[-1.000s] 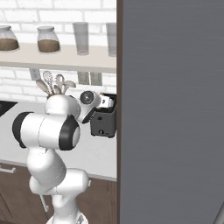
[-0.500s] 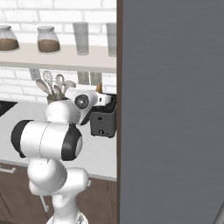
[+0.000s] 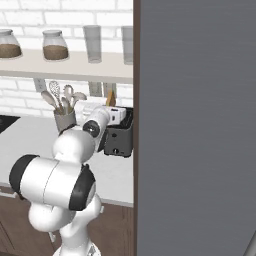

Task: Start the toaster. Once the lever pops up, take the bread to the plate on the dining counter.

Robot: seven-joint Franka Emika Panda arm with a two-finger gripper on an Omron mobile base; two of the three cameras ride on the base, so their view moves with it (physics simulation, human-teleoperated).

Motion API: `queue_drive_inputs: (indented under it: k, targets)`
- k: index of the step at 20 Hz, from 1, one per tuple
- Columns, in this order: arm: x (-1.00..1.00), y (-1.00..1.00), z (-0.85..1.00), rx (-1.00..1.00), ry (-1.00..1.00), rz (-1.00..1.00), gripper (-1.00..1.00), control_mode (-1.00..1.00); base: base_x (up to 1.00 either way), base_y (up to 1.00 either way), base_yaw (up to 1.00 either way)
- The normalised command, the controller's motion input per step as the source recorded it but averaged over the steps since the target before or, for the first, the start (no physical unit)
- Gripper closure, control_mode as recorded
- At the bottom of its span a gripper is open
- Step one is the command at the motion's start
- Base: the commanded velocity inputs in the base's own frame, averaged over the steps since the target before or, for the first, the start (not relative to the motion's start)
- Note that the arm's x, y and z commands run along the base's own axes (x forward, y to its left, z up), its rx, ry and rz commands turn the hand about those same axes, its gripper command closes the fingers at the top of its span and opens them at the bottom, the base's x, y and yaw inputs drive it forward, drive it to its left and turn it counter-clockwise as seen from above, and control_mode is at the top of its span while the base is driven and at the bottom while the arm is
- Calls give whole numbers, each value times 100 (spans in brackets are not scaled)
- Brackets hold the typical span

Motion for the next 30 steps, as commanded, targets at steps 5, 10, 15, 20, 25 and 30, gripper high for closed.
queue_drive_inputs:
  k: [5,10,15,20,25,30]
  targets:
    - [-65,0,60,0,0,0,100,-100,0,0,0]
    - [-73,0,53,0,0,0,100,-100,0,0,0]
    - [-77,0,38,0,3,0,100,-100,0,0,0]
    - [-98,0,17,0,15,0,100,-100,0,0,0]
    - [-54,0,48,0,26,0,100,-100,0,0,0]
    - [-29,0,59,0,30,0,100,-100,0,0,0]
